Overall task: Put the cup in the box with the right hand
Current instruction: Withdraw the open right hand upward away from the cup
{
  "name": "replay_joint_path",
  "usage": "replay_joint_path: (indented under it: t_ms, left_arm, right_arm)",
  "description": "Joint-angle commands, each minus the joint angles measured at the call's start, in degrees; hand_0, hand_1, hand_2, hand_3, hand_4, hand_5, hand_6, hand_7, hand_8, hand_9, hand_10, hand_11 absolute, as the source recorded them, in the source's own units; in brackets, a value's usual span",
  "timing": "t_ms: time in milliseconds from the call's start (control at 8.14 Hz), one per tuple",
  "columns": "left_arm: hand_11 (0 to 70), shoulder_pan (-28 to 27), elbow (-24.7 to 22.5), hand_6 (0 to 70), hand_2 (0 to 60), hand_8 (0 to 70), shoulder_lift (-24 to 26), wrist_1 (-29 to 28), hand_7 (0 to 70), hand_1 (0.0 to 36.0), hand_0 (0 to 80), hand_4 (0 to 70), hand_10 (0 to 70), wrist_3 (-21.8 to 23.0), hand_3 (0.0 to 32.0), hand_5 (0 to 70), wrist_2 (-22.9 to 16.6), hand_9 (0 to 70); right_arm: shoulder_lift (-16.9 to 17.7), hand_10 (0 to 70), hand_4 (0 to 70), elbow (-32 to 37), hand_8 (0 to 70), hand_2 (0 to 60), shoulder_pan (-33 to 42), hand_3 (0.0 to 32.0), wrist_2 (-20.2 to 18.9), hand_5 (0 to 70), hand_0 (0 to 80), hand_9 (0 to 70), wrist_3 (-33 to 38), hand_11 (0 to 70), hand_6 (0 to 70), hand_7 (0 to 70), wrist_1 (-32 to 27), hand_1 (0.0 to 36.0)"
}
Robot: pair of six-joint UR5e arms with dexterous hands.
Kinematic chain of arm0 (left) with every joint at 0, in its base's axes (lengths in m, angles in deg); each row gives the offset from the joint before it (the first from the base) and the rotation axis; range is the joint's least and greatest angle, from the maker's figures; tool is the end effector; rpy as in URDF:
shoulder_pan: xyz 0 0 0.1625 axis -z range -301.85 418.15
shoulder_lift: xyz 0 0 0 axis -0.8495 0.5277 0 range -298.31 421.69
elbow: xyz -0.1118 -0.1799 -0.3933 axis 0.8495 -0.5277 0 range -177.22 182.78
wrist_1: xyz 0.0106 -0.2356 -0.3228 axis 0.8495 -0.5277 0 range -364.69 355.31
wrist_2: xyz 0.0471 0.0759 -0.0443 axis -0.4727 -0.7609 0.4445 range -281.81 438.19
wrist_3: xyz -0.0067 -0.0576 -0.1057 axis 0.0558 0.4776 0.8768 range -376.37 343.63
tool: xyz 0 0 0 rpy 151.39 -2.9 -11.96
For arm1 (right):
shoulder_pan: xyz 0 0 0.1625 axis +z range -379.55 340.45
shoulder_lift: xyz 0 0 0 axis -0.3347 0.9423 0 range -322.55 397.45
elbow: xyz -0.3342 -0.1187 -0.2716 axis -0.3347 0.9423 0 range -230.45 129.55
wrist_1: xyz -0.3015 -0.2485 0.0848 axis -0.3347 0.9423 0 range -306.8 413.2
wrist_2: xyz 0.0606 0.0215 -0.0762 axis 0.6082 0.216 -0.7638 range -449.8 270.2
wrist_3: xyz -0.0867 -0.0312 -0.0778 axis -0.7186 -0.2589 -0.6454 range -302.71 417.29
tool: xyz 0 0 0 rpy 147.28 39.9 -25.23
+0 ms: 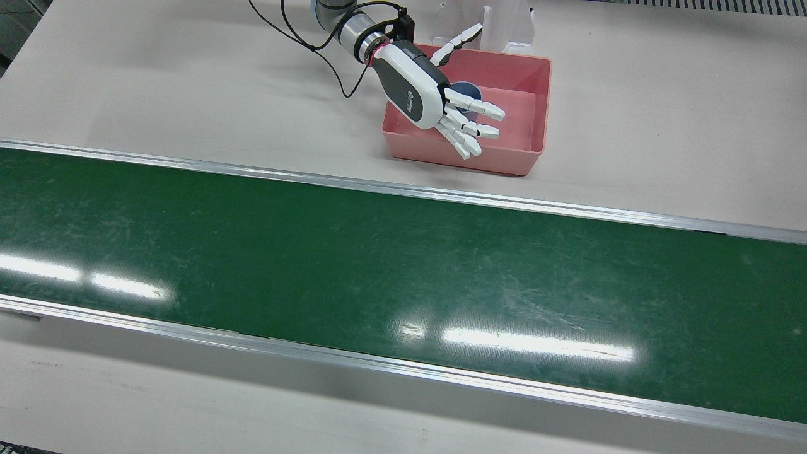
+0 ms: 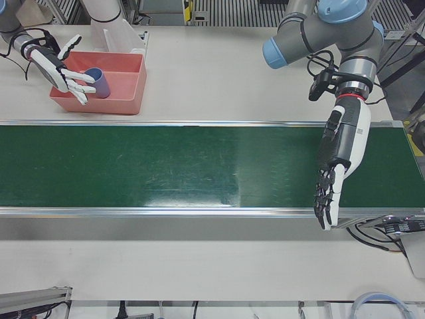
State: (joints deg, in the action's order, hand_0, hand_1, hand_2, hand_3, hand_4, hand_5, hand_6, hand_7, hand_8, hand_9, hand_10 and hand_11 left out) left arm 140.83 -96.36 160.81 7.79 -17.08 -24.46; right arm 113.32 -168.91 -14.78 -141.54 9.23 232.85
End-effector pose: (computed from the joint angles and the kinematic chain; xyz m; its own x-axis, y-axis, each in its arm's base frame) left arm -0.0352 -0.5648 0.5729 -0.9401 -0.3392 -0.0343 -0.0012 0.1040 -0.9946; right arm -0.5045 -0.2508 0.3491 -0.8506 0.4556 0.2626 0.0691 0.5919 -0.8031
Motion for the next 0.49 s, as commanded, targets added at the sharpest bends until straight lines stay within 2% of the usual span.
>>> replay_joint_path:
  t_ms: [0, 123, 246, 368]
  left_arm:
    - [0.0, -0.06, 0.0, 0.0, 0.0, 0.0, 0.02, 0.09, 0.0, 0.0, 0.0, 0.0, 0.0, 0.0, 0.0, 0.0, 0.0, 0.0]
    - [0.0, 0.03, 0.0, 0.0, 0.0, 0.0, -0.06, 0.0, 0.0, 0.0, 0.0, 0.0, 0.0, 0.0, 0.0, 0.0, 0.0, 0.0]
    - [0.0, 0.03, 0.0, 0.0, 0.0, 0.0, 0.02, 0.0, 0.0, 0.0, 0.0, 0.0, 0.0, 0.0, 0.0, 0.0, 0.0, 0.0]
    - [0.0, 0.03, 0.0, 0.0, 0.0, 0.0, 0.02, 0.09, 0.0, 0.0, 0.0, 0.0, 0.0, 0.0, 0.0, 0.0, 0.0, 0.0]
  right_arm:
    - [0.16, 0.0, 0.3, -6.33, 0.0, 8.4, 1.98, 0.0, 0.32, 1.3, 38.3, 3.6, -0.63, 0.0, 5.2, 24.4, 0.17, 8.5]
    - [0.07, 0.0, 0.0, -8.52, 0.1, 11.0, 3.83, 0.0, 1.37, 1.7, 39.0, 4.5, -0.72, 0.0, 5.8, 27.3, 0.17, 9.7]
    - [0.15, 0.6, 0.0, -11.24, 2.5, 60.0, 5.41, 0.0, 3.64, 6.2, 46.1, 11.5, -0.81, 2.5, 10.9, 48.4, 0.26, 29.3]
    - [0.33, 4.5, 0.0, -13.62, 12.1, 60.0, 8.82, 0.0, 4.71, 8.6, 46.4, 30.0, -0.81, 9.2, 18.0, 70.0, 0.95, 35.8]
